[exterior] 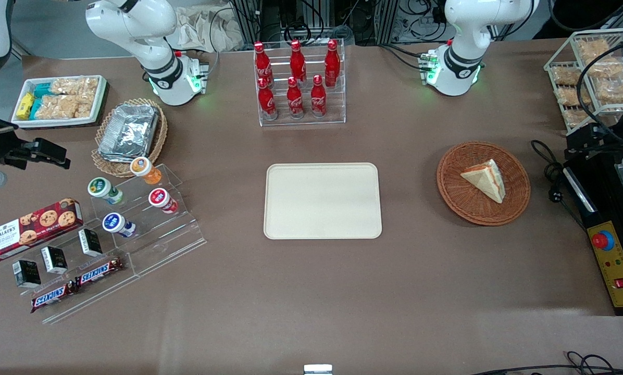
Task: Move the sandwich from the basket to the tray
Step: 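Move the left gripper over the wrapped sandwich in the wicker basket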
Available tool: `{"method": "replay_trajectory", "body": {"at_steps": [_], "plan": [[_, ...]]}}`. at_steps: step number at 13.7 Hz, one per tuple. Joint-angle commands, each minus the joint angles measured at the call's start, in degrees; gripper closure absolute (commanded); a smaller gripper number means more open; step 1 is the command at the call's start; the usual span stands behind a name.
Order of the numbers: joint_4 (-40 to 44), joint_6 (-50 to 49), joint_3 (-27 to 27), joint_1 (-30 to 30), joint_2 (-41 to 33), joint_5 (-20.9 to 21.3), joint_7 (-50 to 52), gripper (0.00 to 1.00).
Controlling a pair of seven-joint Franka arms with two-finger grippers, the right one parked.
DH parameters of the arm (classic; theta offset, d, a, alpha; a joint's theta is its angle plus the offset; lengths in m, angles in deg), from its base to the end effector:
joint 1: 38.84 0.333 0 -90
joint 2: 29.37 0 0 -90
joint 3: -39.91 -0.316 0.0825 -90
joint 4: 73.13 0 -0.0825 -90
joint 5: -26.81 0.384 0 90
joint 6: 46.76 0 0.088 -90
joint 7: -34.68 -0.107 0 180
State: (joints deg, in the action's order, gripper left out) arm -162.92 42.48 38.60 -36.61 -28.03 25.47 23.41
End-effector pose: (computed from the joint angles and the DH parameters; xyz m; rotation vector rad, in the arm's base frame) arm 0.5589 0.0319 0.6121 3.1073 -0.2098 -0.0463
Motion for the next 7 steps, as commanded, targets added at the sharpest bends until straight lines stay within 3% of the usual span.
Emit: {"method": "replay_trajectory", "body": {"at_steps": [1,7], "plan": [[0.8,-2.3,0.2,-0.2,-0.2,0.6,0.2,0.0],[0.8,-2.8,1.0,-0.2,0.0,0.6,0.2,0.0]]}}
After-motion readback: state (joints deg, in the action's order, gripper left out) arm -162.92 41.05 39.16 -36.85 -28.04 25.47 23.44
